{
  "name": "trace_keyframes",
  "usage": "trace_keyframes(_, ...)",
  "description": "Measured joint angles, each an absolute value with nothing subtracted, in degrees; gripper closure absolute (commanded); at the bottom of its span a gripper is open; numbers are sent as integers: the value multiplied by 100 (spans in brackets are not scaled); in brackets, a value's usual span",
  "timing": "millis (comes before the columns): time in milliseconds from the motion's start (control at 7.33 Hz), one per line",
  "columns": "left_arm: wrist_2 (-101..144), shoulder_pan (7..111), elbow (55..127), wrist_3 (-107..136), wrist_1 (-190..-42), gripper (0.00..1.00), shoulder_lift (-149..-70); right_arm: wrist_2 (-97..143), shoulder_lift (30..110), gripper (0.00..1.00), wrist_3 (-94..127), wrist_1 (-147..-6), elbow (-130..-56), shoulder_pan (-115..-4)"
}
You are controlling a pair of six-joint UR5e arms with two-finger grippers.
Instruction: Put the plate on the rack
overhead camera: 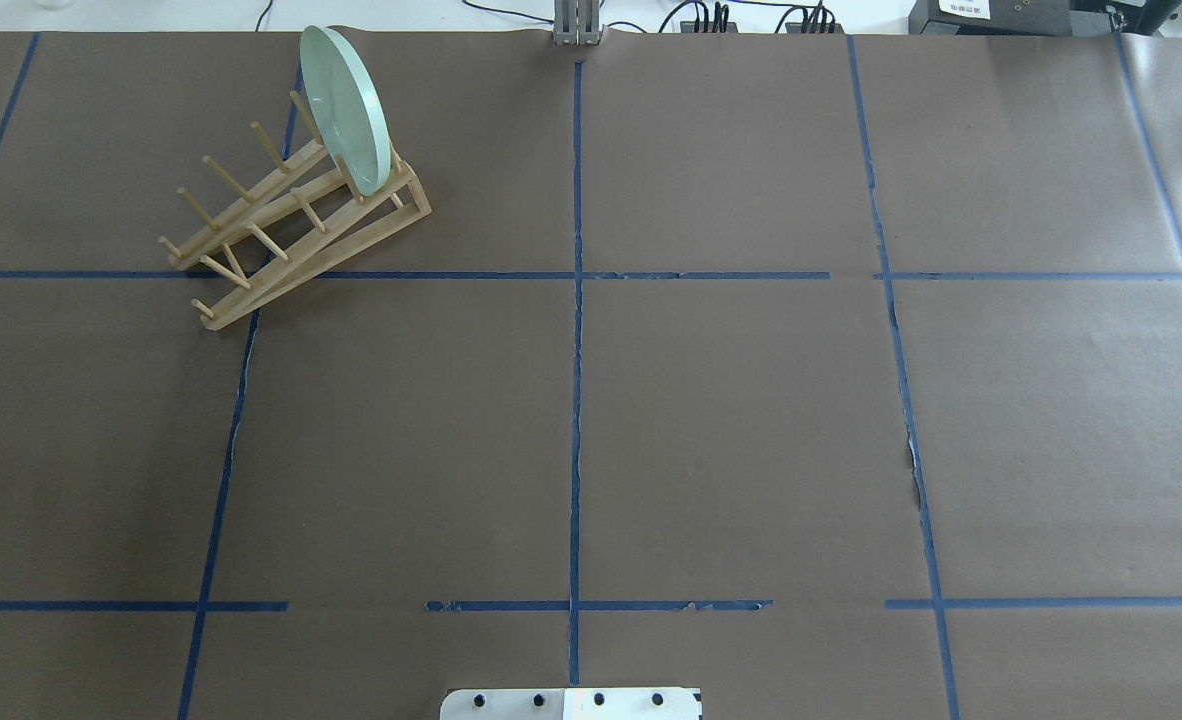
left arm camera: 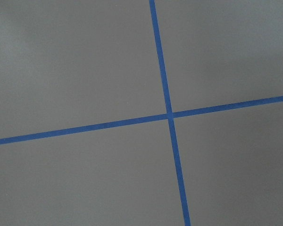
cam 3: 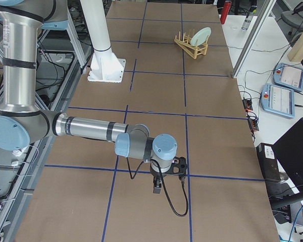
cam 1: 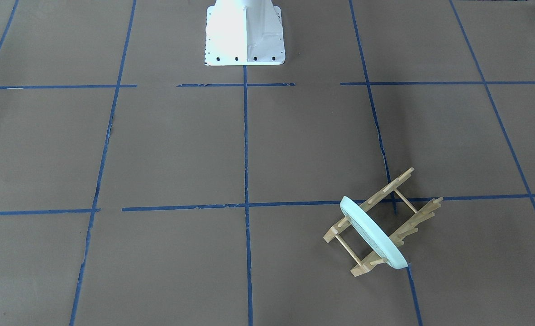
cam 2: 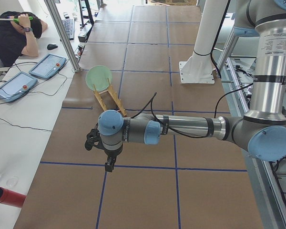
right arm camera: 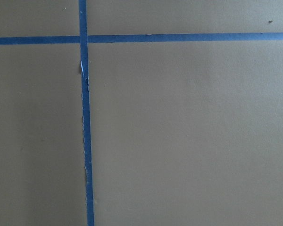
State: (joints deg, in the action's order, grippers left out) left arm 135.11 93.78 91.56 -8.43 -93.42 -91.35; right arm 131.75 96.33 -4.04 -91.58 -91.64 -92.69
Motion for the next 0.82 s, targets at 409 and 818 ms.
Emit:
trace_keyframes(409,13496,9378,9205,-852,-9388,0,-9138,13175,9633,0,-404,-9158,-9159,-9269)
trace_keyframes(818,13492,9378,9204,-852,-9387,0,-9140,13175,9633,0,-404,-9158,-9158,-9266)
